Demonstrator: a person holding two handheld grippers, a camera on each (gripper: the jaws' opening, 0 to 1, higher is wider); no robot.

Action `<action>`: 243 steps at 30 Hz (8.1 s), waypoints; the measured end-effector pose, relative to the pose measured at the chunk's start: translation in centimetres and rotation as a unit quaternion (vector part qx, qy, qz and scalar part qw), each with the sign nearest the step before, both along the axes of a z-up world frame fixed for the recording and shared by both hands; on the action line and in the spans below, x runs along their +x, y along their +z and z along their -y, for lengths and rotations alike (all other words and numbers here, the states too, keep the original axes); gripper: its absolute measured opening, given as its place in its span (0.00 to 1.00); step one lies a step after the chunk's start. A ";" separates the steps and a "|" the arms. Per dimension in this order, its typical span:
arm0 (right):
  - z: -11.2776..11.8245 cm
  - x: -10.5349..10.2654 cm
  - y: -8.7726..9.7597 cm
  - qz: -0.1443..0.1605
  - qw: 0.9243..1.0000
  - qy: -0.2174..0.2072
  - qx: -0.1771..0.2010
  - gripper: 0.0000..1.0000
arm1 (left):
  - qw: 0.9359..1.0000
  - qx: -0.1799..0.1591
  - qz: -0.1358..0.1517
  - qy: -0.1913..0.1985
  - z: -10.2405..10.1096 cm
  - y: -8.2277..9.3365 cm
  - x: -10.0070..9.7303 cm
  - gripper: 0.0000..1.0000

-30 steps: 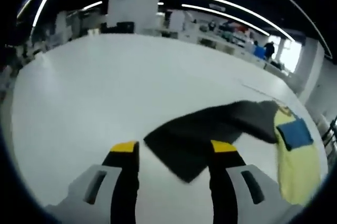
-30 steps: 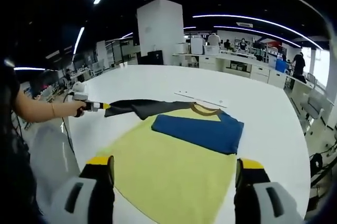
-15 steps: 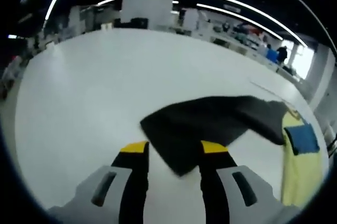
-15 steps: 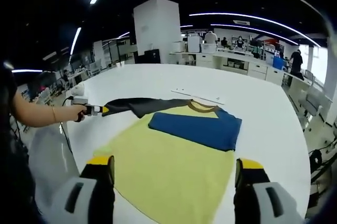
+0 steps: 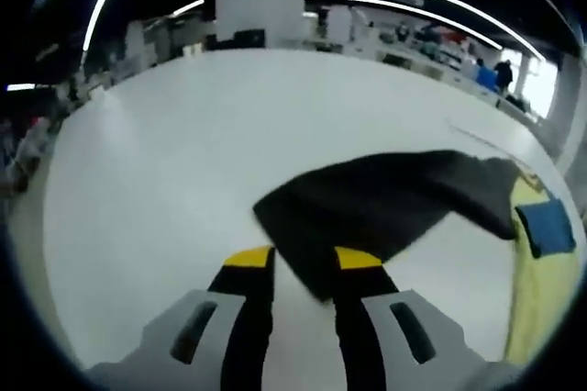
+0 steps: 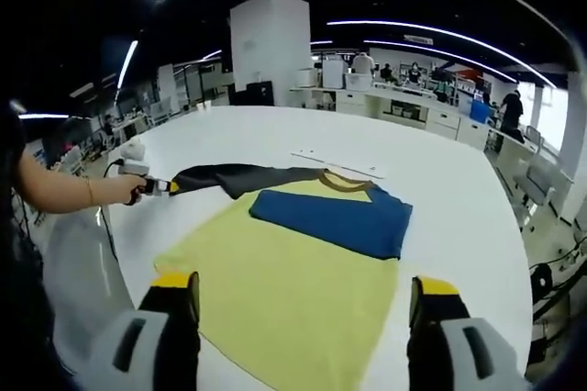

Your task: Fold the garment on the visible template until the final outline fits inside the template.

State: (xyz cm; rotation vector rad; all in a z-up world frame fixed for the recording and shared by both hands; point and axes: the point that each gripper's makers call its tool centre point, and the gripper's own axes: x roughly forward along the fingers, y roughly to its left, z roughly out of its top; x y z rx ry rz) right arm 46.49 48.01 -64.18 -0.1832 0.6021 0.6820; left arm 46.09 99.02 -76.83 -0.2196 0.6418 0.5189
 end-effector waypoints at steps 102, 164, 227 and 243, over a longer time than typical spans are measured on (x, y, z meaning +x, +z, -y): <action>0.5 -1.9 -0.8 -0.009 1.000 0.006 -0.008 1.00 | 0.991 -0.017 0.014 -0.134 0.9 6.1 4.5 0.00; 0.6 -2.1 -2.1 -0.019 1.000 -0.005 0.018 0.99 | 0.915 -0.159 0.127 -0.348 29.0 14.6 18.2 0.00; 1.5 -2.7 -5.0 -0.065 0.998 -0.015 -0.004 0.99 | 0.809 -0.268 0.088 -0.515 48.7 10.9 14.5 0.00; 2.0 -2.7 -5.2 -0.067 0.997 -0.026 0.003 0.99 | 0.796 -0.274 0.063 -0.536 50.8 7.7 13.8 0.04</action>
